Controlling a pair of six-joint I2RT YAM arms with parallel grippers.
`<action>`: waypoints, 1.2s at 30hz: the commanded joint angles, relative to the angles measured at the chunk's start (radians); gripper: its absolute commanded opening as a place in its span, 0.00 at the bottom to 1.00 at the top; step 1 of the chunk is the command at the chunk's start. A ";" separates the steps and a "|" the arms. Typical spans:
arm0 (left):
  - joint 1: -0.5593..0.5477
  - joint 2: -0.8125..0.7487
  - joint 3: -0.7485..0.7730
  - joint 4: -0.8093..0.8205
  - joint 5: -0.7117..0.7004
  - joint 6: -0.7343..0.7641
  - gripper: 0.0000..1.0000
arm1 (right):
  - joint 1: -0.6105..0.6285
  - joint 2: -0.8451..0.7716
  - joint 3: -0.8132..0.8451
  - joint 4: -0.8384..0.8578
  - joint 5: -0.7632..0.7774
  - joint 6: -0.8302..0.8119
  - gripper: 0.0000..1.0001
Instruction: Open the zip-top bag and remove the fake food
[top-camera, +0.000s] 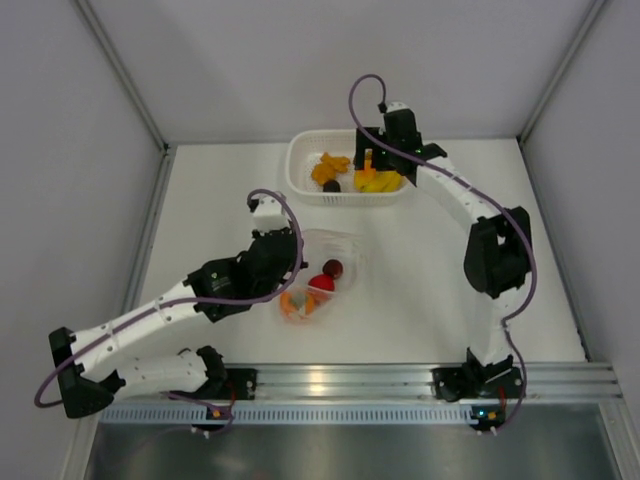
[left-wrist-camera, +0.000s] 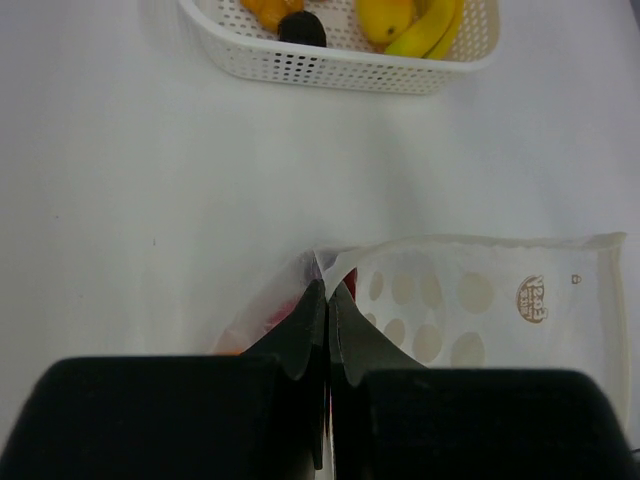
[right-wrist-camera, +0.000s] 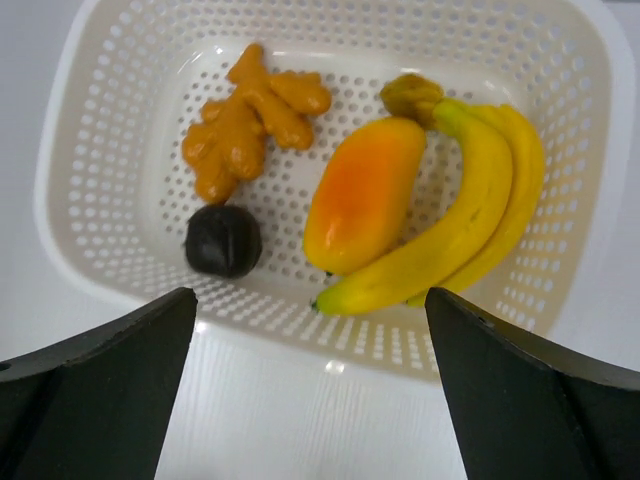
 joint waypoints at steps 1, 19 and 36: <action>0.004 0.009 0.053 0.015 -0.044 -0.078 0.00 | -0.040 -0.238 -0.124 0.077 -0.178 0.083 1.00; -0.001 0.162 0.099 0.114 -0.062 -0.438 0.00 | 0.003 -1.080 -0.810 0.107 -0.536 0.282 0.67; -0.051 0.182 -0.035 0.187 -0.130 -0.652 0.00 | 0.492 -0.892 -0.876 0.081 0.280 0.492 0.45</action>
